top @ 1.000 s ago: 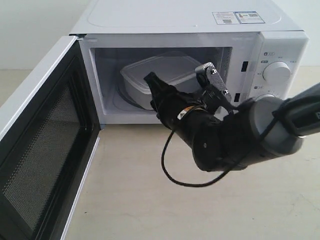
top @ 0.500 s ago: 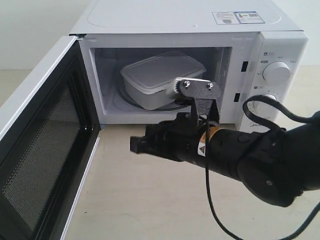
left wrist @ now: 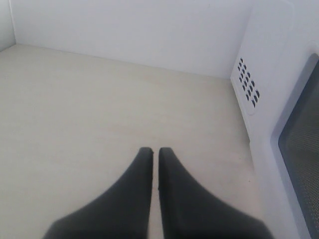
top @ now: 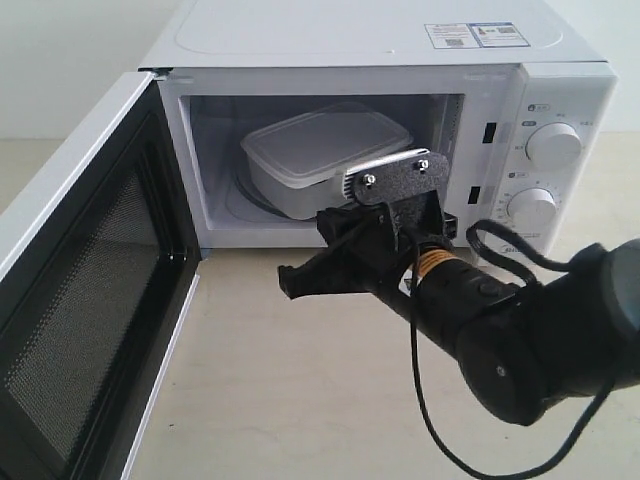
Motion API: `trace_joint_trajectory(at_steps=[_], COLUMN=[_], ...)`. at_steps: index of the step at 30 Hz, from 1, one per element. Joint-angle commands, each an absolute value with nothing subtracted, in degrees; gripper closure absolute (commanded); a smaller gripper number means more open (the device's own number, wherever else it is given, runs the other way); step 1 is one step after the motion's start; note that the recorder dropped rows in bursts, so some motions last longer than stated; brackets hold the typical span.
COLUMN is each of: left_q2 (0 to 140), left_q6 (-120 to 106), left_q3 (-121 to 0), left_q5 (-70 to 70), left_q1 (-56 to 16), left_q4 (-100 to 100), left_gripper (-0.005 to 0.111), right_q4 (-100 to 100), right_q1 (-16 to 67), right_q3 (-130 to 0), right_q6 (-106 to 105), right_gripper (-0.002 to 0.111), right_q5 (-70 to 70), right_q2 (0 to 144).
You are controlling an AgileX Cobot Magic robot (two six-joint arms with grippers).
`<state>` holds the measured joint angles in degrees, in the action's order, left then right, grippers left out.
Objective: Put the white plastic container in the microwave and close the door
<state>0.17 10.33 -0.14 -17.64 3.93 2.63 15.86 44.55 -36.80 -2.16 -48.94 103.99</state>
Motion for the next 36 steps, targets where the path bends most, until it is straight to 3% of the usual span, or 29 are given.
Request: trace_joint_trajectory(at_steps=[1, 20, 30, 36], left_q2=[0.00, 0.00, 0.00, 0.00], left_q6=[10.74, 10.74, 10.74, 10.74], left_q3=[0.00, 0.00, 0.00, 0.00], left_q5=[-17.35, -17.34, -17.44, -17.44], left_q1=[3.99, 3.99, 3.99, 3.99], left_q4=[2.41, 2.41, 2.41, 2.41], left_gripper=[0.102, 0.102, 0.102, 0.102], right_q4=[18.73, 25.48, 25.41, 28.80], right_q1=[44.59, 41.21, 41.11, 42.30], right_q3=[-37.37, -61.62, -62.34, -56.51], right_q6=[2.65, -0.77, -0.93, -0.54], right_gripper=[0.108, 0.108, 0.108, 0.108], right_q5=[-57.90, -44.80, -40.32, -42.71], right_q2=[109.68, 121.86, 121.75, 118.40])
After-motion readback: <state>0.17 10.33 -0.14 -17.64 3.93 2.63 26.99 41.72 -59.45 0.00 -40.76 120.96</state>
